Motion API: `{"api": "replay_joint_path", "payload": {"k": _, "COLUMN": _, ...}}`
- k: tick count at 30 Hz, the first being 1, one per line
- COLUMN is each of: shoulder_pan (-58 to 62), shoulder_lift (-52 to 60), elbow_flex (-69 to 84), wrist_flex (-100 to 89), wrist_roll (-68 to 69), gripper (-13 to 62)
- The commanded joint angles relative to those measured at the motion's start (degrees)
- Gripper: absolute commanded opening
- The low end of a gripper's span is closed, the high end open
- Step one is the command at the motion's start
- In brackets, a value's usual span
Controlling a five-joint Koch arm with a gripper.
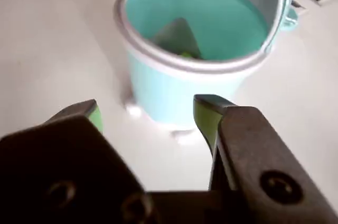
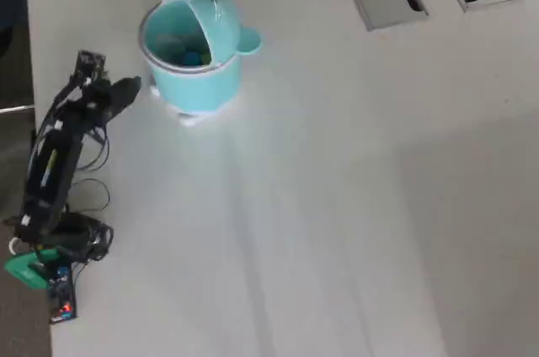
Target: Grasp RGB lego blocks and put them in the bin one by one.
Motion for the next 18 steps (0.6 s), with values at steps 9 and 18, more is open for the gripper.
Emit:
{"api": "replay_joint_path", "payload": {"k": 9, "shoulder_pan": 7.4, "shoulder_lift": 12.6, "elbow_flex": 20.0, "wrist_flex": -28.8, "wrist_roll": 9.9, "gripper": 32.8}}
{"api": "replay_joint_path", "payload": {"k": 18, "shoulder_pan": 14.9, "shoulder_lift": 16.0, "elbow_flex": 36.5, "wrist_flex": -52.5, "wrist_roll": 30.1, "gripper": 33.0}}
